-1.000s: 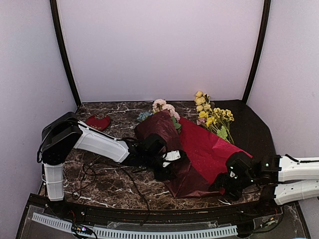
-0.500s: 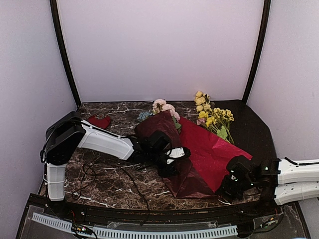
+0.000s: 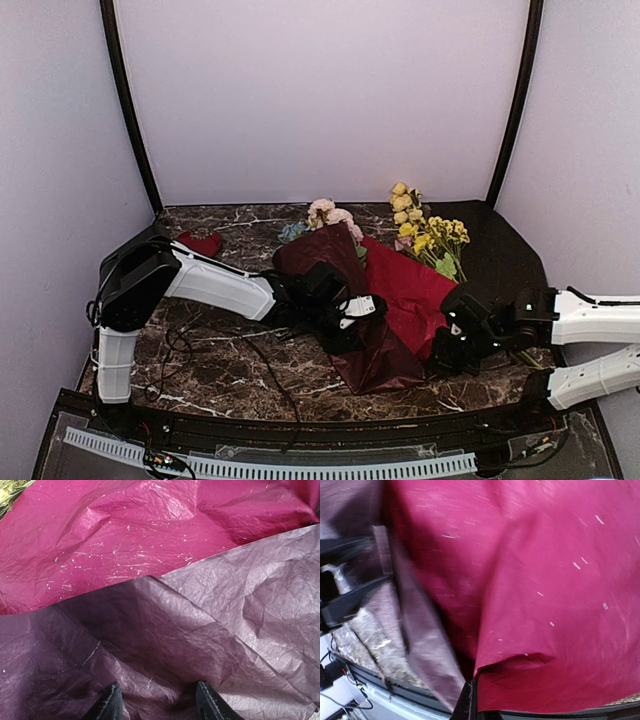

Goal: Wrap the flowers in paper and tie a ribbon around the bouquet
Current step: Fold the two-thirds-folded wrapping paper at the center of the board.

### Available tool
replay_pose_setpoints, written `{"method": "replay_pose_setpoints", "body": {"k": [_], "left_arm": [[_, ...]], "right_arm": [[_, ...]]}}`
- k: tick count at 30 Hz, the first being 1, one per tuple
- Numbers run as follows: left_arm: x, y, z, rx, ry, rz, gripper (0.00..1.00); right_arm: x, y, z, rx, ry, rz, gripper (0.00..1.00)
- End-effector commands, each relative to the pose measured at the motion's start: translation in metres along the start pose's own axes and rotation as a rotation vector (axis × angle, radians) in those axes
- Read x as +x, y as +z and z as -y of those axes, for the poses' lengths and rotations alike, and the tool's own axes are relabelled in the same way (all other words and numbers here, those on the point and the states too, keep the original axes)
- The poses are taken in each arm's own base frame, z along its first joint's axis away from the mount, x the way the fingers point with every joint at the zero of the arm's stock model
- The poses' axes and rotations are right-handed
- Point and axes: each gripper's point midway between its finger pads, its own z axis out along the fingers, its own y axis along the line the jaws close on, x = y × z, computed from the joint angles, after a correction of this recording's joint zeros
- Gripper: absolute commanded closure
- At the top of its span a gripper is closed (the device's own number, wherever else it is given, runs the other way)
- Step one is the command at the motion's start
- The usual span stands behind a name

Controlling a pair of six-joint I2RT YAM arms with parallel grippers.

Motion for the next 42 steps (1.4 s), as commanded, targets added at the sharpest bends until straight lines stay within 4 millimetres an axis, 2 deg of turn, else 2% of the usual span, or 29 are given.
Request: {"method": "replay_pose_setpoints", "body": {"k": [1,5,8,12,16,22,23,28,31,32,34,36,42], "left_arm": [[0.045,0.014,0.017,0.062,-0.026,-0.126,0.49],[0.052,0.018,0.018,0.066,-0.036,-0.142,0.49],[0.053,0.018,0.020,0.078,-0.047,-0.141,0.49],[0.050,0.018,0.020,0.087,-0.070,-0.124,0.50],[0.040,0.013,0.020,0.144,-0.130,-0.067,0.50],[0.018,0.000,0.017,0.211,-0.200,0.056,0.50],[0.015,-0.002,0.015,0.219,-0.212,0.075,0.50],[-0.001,-0.017,0.011,0.261,-0.258,0.174,0.50],[-0.010,-0.026,0.006,0.267,-0.272,0.223,0.49],[-0.012,-0.027,0.005,0.269,-0.278,0.232,0.49],[-0.016,-0.030,-0.001,0.271,-0.299,0.248,0.48],[-0.022,-0.035,-0.007,0.273,-0.317,0.266,0.47],[-0.030,-0.067,-0.047,0.167,-0.394,0.315,0.45]], "right_arm": [[-0.019,-0.028,-0.045,-0.071,-0.126,0.095,1.00],[-0.030,-0.048,-0.083,-0.123,-0.223,0.164,1.00],[-0.031,-0.052,-0.110,-0.153,-0.329,0.190,1.00],[-0.024,-0.041,-0.143,-0.204,-0.476,0.155,1.00],[-0.027,-0.034,-0.169,-0.216,-0.650,0.173,1.00],[-0.026,-0.004,-0.191,-0.158,-0.918,0.140,1.00],[-0.026,-0.005,-0.203,-0.182,-0.950,0.140,1.00],[-0.016,0.012,-0.202,-0.195,-1.072,0.101,1.00],[-0.012,0.016,-0.207,-0.220,-1.124,0.101,1.00],[-0.008,0.024,-0.198,-0.206,-1.136,0.082,1.00],[-0.005,0.027,-0.198,-0.208,-1.170,0.082,1.00],[0.001,0.043,-0.192,-0.183,-1.205,0.050,1.00],[0.008,0.059,-0.187,-0.170,-1.243,0.016,1.00]]}}
